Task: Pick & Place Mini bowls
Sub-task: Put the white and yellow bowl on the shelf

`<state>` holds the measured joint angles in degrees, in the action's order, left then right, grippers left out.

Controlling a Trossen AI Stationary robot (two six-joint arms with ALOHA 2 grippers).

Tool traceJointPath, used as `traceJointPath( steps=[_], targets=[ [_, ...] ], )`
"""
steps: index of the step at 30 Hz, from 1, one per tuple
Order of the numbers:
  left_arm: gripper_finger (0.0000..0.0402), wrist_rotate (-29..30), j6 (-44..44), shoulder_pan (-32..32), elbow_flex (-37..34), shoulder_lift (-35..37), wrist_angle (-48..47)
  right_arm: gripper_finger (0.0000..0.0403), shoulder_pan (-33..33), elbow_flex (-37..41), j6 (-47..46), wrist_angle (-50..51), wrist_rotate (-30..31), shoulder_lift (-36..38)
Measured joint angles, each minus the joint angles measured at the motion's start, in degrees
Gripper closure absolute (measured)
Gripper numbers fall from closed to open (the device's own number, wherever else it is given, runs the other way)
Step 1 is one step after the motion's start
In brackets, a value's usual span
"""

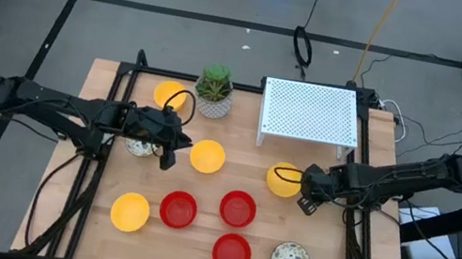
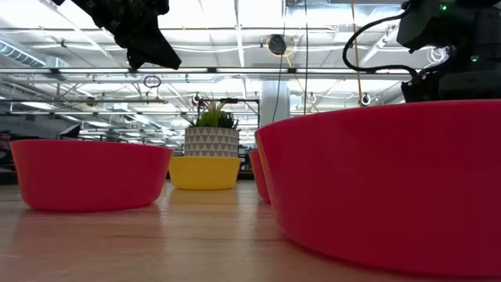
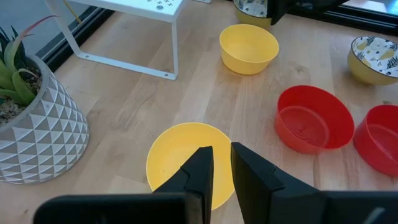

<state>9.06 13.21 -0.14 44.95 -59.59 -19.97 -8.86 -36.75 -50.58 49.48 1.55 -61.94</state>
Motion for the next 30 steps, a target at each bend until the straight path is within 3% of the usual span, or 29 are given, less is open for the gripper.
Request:
traceJointPath(
  steps=[6, 15, 23, 30],
  targets=[
    [0.0339, 0.0, 0.0, 0.0, 0.0, 0.0, 0.0, 0.0387, 0.0, -0.1, 12.3, -3.0, 1.1, 0.0],
    [0.0339, 0.0, 0.0, 0.0, 0.0, 0.0, 0.0, 0.0310, 0.1, 0.0, 16.8, -13.4, -0.3, 0.0],
    [0.0339, 0.0, 0.0, 0.0, 0.0, 0.0, 0.0, 0.0305, 0.0, 0.0, 12.4, -13.9, -0.1, -1.0],
    [0.0339, 0.0, 0.0, 0.0, 0.0, 0.0, 0.1, 0.0303, 0.0, 0.0, 11.0, -14.0, -1.7, -7.3]
  ],
)
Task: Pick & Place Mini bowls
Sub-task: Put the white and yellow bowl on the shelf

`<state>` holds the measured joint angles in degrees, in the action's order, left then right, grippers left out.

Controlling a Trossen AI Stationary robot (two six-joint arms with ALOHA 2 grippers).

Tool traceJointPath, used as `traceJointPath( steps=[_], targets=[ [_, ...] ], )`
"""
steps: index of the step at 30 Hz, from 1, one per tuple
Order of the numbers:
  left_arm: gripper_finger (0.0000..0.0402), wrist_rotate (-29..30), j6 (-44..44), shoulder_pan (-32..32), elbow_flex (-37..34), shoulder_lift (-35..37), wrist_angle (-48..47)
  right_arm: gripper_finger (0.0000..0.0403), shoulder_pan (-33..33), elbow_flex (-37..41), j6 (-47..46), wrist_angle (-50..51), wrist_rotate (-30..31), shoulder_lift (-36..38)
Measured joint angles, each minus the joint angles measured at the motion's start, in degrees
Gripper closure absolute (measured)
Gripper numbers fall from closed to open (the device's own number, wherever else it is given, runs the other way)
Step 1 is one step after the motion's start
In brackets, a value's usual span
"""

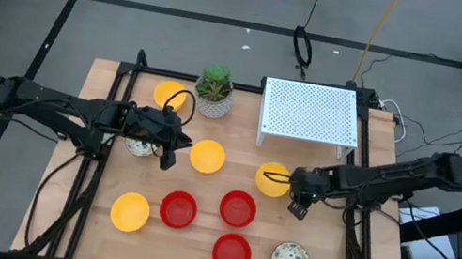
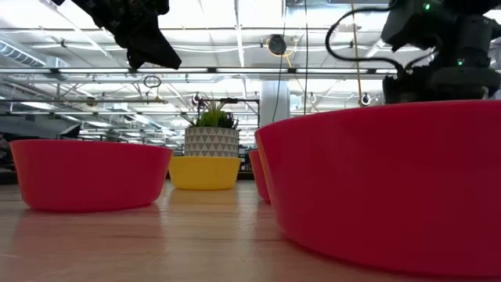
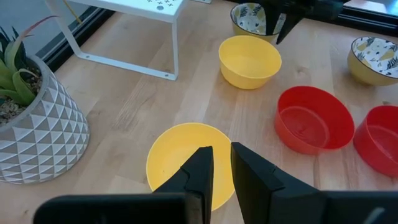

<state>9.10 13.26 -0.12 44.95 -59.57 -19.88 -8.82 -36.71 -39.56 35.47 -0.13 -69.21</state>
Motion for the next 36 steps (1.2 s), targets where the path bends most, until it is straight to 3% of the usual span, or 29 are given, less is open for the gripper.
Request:
traceJointPath(
  steps=[10, 17, 23, 30, 36],
  targets=[
    [0.0339, 0.5, 0.1, 0.0, 0.0, 0.0, 0.0, 0.0344, 0.2, -0.3, 3.0, -0.5, 1.4, -3.0],
    [0.0339, 0.5, 0.1, 0.0, 0.0, 0.0, 0.0, 0.0396, 0.2, -0.2, 3.5, 1.3, 6.1, 1.8],
    [0.0339, 0.5, 0.1, 0.0, 0.0, 0.0, 0.4, 0.0401, 0.0, -1.0, 1.8, 0.7, 3.0, 9.0],
    [0.0339, 0.5, 0.0, 0.0, 0.0, 0.0, 0.7, 0.0402, 0.0, -2.9, 6.4, -13.1, 4.2, 15.6],
    [0.0339, 0.5, 0.0, 0.0, 0.0, 0.0, 1.0, 0.0402, 2.3, -3.1, 17.1, -25.7, 7.4, 16.9]
  ],
)
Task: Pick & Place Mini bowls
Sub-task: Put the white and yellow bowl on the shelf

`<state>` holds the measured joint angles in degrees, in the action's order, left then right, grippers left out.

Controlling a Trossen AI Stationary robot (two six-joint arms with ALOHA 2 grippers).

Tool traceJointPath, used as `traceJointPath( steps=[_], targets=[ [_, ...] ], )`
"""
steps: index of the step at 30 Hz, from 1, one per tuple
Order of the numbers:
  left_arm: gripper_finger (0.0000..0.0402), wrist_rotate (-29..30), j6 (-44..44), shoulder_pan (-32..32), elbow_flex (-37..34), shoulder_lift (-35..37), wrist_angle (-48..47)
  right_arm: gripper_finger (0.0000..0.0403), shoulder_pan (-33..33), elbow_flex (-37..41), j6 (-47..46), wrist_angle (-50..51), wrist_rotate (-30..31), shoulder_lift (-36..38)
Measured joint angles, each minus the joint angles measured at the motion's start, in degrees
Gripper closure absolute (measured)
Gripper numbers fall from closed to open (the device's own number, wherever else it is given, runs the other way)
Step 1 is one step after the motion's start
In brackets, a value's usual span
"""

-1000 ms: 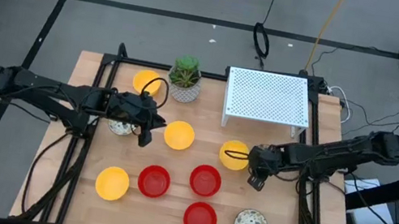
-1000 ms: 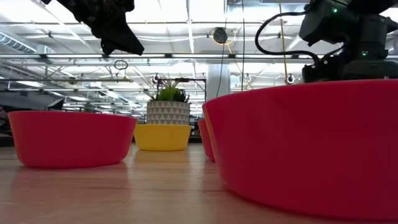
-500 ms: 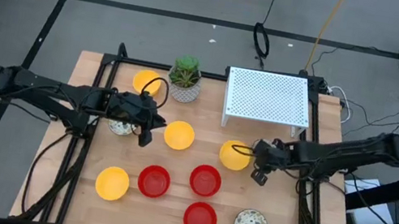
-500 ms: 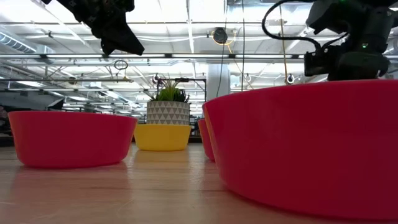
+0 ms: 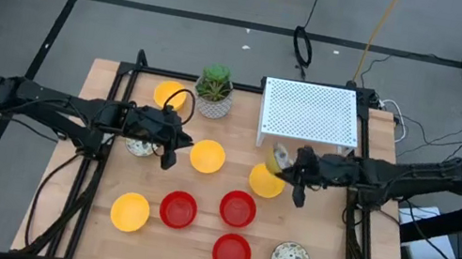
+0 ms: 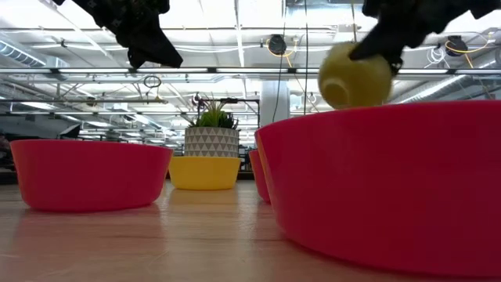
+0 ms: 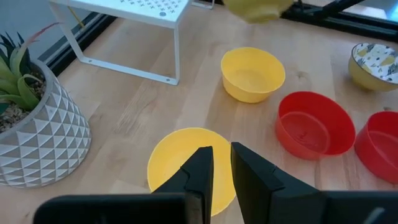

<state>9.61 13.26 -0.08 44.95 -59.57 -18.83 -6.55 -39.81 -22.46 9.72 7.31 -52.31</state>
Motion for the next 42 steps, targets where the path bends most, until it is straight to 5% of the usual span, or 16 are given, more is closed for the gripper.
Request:
traceJointPath(
  steps=[9, 24, 42],
  targets=[
    [0.0339, 0.0, -3.9, 0.0, 0.0, 0.0, 5.5, 0.0402, 9.8, -4.6, 14.3, -2.1, 1.6, 0.1],
    [0.0339, -0.6, -3.5, 0.0, 0.0, 0.0, 6.5, 0.0403, 21.6, -22.6, 14.2, 34.9, 10.9, -11.4],
    [0.0339, -0.7, -1.1, 0.0, 0.0, 0.0, 5.2, 0.0400, 32.5, -27.5, 14.2, 50.0, 15.5, -17.3]
  ],
)
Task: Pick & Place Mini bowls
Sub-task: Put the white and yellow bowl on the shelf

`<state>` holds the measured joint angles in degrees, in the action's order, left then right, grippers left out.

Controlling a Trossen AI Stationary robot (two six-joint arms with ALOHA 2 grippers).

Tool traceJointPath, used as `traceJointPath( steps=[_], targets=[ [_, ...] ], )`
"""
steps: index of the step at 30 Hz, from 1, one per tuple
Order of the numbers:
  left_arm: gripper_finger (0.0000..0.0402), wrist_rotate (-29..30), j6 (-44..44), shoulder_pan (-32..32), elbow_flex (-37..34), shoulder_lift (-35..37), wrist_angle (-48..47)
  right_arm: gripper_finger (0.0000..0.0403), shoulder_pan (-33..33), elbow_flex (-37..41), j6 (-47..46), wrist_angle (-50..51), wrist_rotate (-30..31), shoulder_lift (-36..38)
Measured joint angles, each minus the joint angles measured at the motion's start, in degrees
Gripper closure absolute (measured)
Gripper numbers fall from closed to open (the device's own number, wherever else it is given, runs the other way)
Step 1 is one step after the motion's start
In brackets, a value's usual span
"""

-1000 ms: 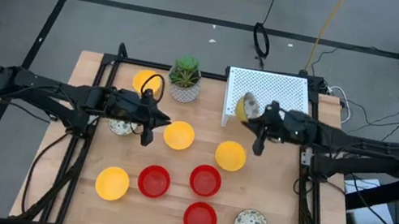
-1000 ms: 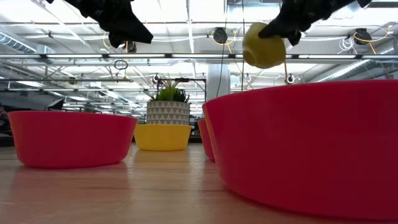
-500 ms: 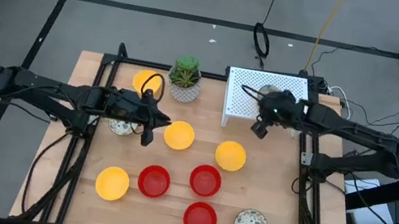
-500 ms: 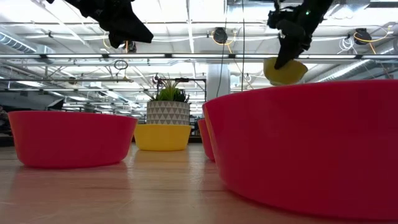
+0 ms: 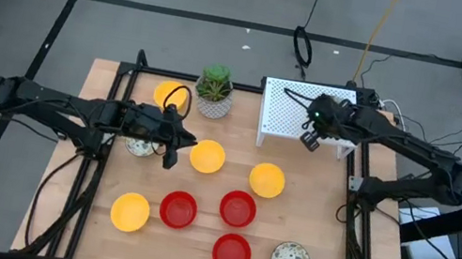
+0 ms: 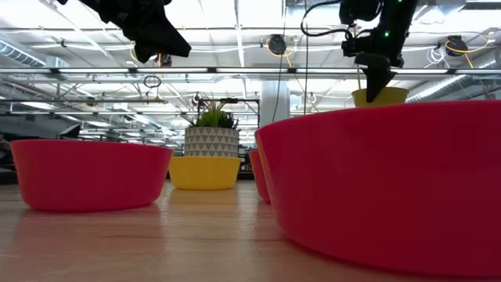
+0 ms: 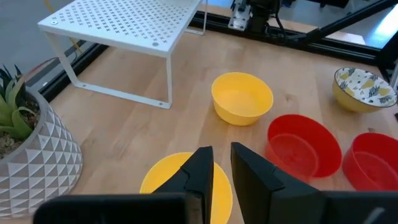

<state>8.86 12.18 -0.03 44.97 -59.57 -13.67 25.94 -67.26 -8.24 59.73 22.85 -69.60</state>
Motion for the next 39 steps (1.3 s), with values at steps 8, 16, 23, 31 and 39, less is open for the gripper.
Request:
traceJointPath(
  steps=[8, 16, 23, 31, 39],
  targets=[
    [0.0339, 0.2, -2.0, 0.0, 0.0, 0.0, 0.6, 0.0400, 6.0, 0.0, 4.9, 0.3, 1.2, -0.8],
    [0.0339, 0.2, -3.0, 0.0, 0.0, 0.0, 2.9, 0.0399, 12.5, 0.0, 12.5, -0.7, 1.3, -5.4],
    [0.0339, 0.2, -3.1, 0.0, 0.0, 0.0, 4.4, 0.0399, 15.5, -0.1, 15.5, -3.0, 1.4, -6.5],
    [0.0339, 0.2, -3.1, 0.0, 0.0, 0.0, 4.4, 0.0399, 17.3, -0.1, 16.5, -5.5, 0.9, -6.6],
    [0.0339, 0.2, -3.3, 0.0, 0.0, 0.0, 4.4, 0.0380, 17.2, 0.0, 16.5, -5.5, 0.9, -6.6]
  ],
)
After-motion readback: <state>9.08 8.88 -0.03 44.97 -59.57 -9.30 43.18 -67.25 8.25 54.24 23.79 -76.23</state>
